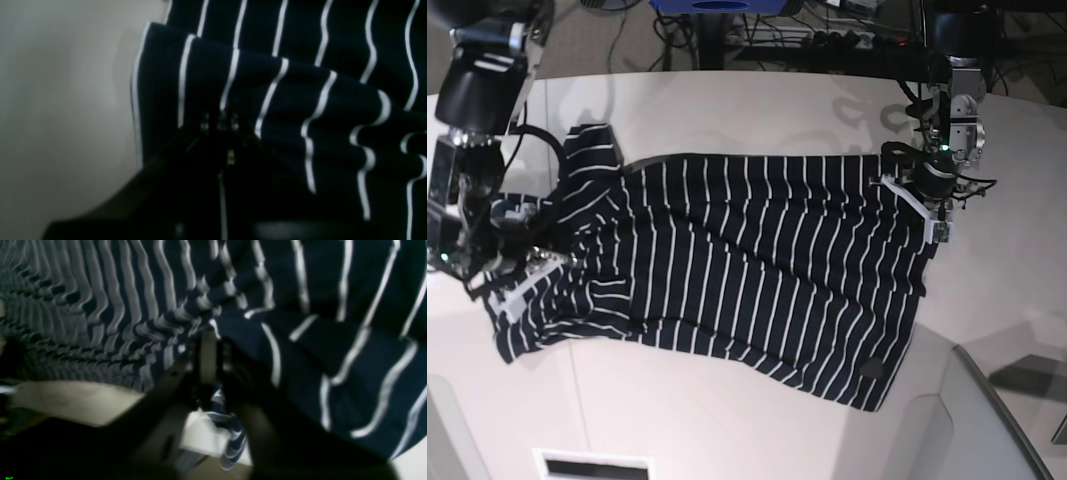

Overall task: Layout the t-shirt on the table in an organized manner, then fold the t-shirt properly
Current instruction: 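Grasp the shirt collar corner with the right gripper and pull it outward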

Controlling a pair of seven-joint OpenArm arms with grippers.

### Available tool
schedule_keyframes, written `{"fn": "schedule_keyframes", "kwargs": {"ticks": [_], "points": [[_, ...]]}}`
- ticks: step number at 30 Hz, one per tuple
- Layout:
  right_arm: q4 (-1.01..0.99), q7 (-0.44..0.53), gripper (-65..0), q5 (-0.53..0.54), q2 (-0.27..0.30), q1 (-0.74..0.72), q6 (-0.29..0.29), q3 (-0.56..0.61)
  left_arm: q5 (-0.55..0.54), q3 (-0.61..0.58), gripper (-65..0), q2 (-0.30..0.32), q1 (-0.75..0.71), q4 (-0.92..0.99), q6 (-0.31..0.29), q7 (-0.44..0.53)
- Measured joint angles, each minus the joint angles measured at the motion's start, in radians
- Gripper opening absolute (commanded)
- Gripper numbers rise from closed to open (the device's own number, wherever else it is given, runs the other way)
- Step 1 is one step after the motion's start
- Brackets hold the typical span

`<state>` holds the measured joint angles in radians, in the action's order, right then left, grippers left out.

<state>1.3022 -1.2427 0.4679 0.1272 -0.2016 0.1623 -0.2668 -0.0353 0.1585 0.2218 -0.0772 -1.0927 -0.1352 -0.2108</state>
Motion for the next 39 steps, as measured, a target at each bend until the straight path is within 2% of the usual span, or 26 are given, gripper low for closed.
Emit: {"fn": "schedule_keyframes", "kwargs": {"ticks": [3,4,5,8,10,12,14,19,21,23,27,30,37,39], "points": [[-0.051,0.001,-24.2,-0.004,0.023,-0.01,0.003,0.01,0.001,0.0,-65.0,0.0,0.0,0.0,0.0,0.0],[-0.016,0.002,-18.2,0.0,0.019,0.014,0.006,-0.016,0.0,0.0,-65.0,0.0,-0.002,0.0,0.0,0.002],[0.045,0.001,-15.6,0.003,0.015,0.05,0.005,-0.056,0.001,0.0,-65.0,0.0,-0.002,0.0,0.0,0.002],[0.323,0.0,-15.2,0.007,0.003,0.201,0.001,-0.191,0.001,0.002,-65.0,0.0,-0.002,0.0,0.0,-0.002],[0.454,0.008,-15.2,0.071,-0.021,0.29,0.005,-0.321,0.002,0.002,-65.0,0.0,-0.001,0.0,0.0,-0.005],[0.476,0.01,-15.3,0.156,-0.053,0.355,0.01,-0.422,0.001,0.003,-65.0,0.0,-0.001,0.0,0.001,-0.005],[0.418,-0.008,-15.3,0.159,-0.063,0.395,0.006,-0.461,0.0,0.003,-65.0,0.003,-0.001,0.0,0.0,-0.003],[0.264,0.075,-15.5,0.169,-0.026,0.393,0.006,-0.391,0.001,0.003,-65.0,0.001,-0.001,0.0,0.003,-0.005],[0.231,0.08,-15.5,0.18,-0.022,0.386,0.006,-0.361,0.001,0.003,-65.0,0.003,-0.001,0.0,0.003,-0.005],[0.227,0.061,-15.2,0.181,-0.034,0.393,0.006,-0.339,0.001,0.003,-65.0,0.003,-0.001,0.0,0.003,-0.005],[0.227,0.048,-15.3,0.227,-0.074,0.433,0.104,-0.32,0.001,0.002,-65.0,0.023,-0.001,0.002,-0.003,-0.011],[0.227,0.039,-15.3,0.221,-0.097,0.448,0.107,-0.299,0.001,0.002,-65.0,0.034,-0.003,0.002,-0.003,-0.013],[0.22,0.055,-15.5,0.23,-0.102,0.443,0.107,-0.142,0.002,0.002,-65.0,0.043,-0.004,0.004,0.0,-0.017],[0.217,0.1,-15.5,0.224,-0.111,0.443,0.106,-0.104,0.002,0.002,-65.0,0.043,-0.004,0.004,0.0,-0.018]]}}
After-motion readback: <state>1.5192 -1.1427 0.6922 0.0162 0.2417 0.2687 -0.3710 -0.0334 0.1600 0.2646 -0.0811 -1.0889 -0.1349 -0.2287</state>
